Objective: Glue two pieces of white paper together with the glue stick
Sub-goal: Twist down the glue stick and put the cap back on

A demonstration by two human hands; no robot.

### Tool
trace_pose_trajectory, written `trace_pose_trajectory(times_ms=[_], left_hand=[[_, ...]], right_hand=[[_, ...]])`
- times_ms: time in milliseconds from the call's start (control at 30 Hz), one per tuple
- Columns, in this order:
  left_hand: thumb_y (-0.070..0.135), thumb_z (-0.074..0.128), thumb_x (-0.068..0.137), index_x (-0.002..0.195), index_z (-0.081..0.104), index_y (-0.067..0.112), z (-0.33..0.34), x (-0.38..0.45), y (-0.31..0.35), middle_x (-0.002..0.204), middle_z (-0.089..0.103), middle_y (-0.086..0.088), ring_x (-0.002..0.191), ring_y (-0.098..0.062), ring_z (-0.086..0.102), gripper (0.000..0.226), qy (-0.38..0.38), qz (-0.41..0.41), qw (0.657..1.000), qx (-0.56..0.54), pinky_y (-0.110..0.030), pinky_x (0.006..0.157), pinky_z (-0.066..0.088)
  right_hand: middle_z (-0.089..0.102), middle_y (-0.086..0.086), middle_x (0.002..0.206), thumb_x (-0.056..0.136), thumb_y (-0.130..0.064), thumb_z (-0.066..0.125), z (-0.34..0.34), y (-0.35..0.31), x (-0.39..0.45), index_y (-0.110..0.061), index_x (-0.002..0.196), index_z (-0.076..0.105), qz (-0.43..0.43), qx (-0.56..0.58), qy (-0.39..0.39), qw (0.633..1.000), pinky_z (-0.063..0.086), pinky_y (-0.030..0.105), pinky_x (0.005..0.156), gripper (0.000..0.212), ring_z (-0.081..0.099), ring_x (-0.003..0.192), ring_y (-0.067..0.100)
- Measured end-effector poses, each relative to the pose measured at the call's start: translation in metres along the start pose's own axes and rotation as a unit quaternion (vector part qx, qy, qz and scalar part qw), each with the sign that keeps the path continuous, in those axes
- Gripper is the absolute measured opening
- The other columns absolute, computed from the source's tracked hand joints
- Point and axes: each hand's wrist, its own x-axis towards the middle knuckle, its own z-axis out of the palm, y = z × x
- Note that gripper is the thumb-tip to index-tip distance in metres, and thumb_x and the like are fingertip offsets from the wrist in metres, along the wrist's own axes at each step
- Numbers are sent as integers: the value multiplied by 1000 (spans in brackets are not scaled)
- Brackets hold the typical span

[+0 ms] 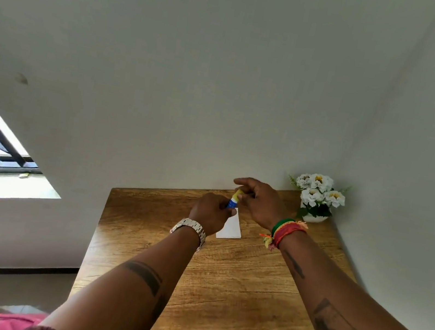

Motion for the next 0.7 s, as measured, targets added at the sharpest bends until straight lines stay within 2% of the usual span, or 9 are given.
trace_pose_trajectory(times_ms=[67, 167, 233, 300, 367, 433, 533, 633, 700], left_hand=[[41, 65, 95, 102, 76, 18, -1, -1, 2, 74, 66, 4, 68, -16, 58, 27, 7, -6, 1000, -24, -24, 56, 37], [43, 63, 95, 104, 76, 20, -6, -1, 8, 70, 63, 8, 65, -13, 55, 28, 12, -10, 998, -57, -24, 56, 36], [39, 64, 95, 105, 77, 21, -10, 0, 11, 72, 65, 6, 67, -14, 57, 25, 18, -10, 997, -71, -24, 57, 37], [37, 64, 95, 99, 78, 21, -12, 1, 13, 69, 65, 7, 66, -15, 58, 21, 22, -11, 997, -79, -24, 56, 38], [37, 65, 95, 100, 79, 21, -13, 0, 15, 68, 64, 13, 63, -9, 58, 22, 25, -10, 996, -88, -23, 54, 36], [38, 66, 95, 103, 79, 21, -11, -1, 17, 69, 65, 16, 62, -3, 57, 23, 28, -12, 994, -105, -21, 54, 36], [38, 67, 94, 105, 79, 21, -8, -2, 19, 73, 69, 11, 66, -6, 60, 23, 28, -12, 992, -120, -22, 56, 39], [39, 67, 93, 109, 78, 22, -7, -3, 21, 82, 72, 8, 68, -3, 59, 26, 21, -20, 991, -131, -21, 57, 39], [39, 68, 93, 112, 78, 22, -5, -2, 21, 89, 75, 6, 71, -2, 60, 27, 17, -29, 989, -141, -20, 58, 40]], right_hand=[[68, -1, 124, 99, -9, 59, 2, 2, -2, -25, 131, 60, 0, 9, 3, 1000, 50, 19, 87, 36, 65, 112, 17], [63, 1, 135, 98, -8, 59, 4, 8, -4, -31, 142, 48, -19, -22, -33, 999, 54, 32, 94, 51, 64, 115, 19], [58, 1, 143, 95, -10, 64, 5, 11, -6, -41, 150, 31, -31, -50, -67, 996, 58, 37, 90, 71, 65, 113, 19], [54, -1, 147, 87, -14, 73, 7, 13, -9, -49, 153, 12, -40, -82, -91, 992, 59, 35, 82, 96, 67, 111, 20], [54, 2, 148, 80, -24, 82, 12, 16, -11, -50, 153, 1, -59, -118, -86, 988, 58, 33, 81, 112, 67, 113, 22], [56, 4, 146, 78, -30, 85, 16, 18, -10, -45, 154, 2, -80, -143, -52, 985, 57, 34, 81, 113, 67, 113, 25], [62, 4, 135, 78, -31, 83, 18, 20, -11, -37, 153, 11, -91, -152, -11, 984, 59, 36, 77, 104, 68, 102, 23], [65, 4, 124, 77, -30, 81, 19, 22, -12, -33, 151, 16, -101, -159, -5, 982, 49, 24, 64, 99, 62, 88, 16], [65, 5, 124, 77, -27, 81, 19, 24, -11, -32, 151, 17, -104, -157, -5, 982, 41, 19, 60, 98, 58, 85, 12]])
